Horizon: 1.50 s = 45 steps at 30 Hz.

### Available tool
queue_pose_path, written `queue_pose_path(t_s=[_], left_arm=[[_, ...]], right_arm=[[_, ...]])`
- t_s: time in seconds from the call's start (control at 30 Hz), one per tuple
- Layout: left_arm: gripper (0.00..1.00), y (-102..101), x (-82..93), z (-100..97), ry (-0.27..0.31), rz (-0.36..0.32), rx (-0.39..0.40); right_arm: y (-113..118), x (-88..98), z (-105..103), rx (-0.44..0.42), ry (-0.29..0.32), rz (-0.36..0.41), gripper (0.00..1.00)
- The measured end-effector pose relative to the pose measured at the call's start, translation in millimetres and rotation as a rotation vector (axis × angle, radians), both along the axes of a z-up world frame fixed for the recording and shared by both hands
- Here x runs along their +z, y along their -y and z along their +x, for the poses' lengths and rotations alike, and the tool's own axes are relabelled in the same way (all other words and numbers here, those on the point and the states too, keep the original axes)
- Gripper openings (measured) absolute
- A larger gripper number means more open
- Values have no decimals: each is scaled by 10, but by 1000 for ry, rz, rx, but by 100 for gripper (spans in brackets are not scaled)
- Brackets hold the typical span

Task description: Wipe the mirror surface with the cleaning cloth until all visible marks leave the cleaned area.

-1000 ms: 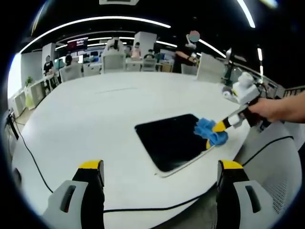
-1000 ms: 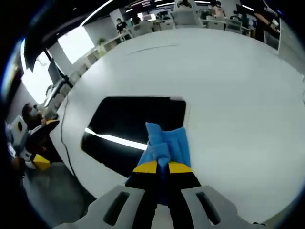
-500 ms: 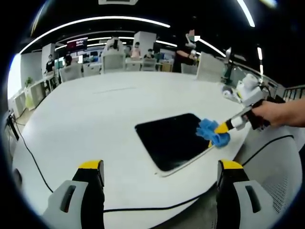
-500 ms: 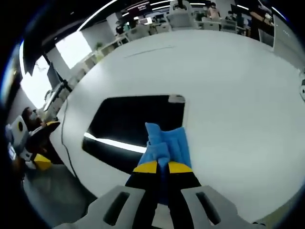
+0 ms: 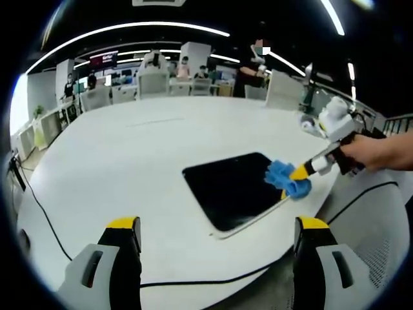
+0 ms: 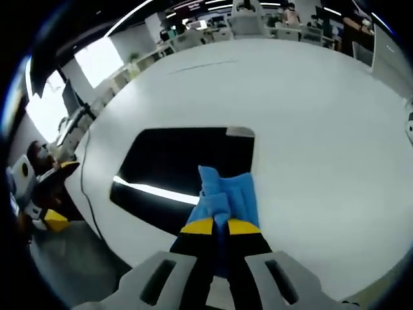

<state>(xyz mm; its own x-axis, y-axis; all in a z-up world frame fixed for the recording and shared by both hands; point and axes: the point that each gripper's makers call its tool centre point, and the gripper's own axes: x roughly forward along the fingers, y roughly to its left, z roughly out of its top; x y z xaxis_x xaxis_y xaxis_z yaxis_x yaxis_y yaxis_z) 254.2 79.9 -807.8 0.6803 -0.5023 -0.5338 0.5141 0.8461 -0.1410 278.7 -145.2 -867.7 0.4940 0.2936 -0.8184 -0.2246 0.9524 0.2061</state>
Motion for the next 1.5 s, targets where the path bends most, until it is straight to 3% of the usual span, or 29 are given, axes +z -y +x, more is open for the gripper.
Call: queue_pose_path(t_s=[0.53, 0.8, 1.37, 1.5], left_arm=[[99, 7, 14, -1, 6, -5, -3], [99, 19, 20, -4, 10, -4, -14], [99, 29, 5, -28, 17, 21, -40], [99, 28, 4, -32, 15, 25, -42]], right_arm=[[-340, -6, 84, 57, 2, -16, 1], [-539, -2, 133, 19, -4, 7, 1], [-884, 5, 205, 51, -8, 9, 1], [-1022, 6, 226, 87, 3, 1, 0]])
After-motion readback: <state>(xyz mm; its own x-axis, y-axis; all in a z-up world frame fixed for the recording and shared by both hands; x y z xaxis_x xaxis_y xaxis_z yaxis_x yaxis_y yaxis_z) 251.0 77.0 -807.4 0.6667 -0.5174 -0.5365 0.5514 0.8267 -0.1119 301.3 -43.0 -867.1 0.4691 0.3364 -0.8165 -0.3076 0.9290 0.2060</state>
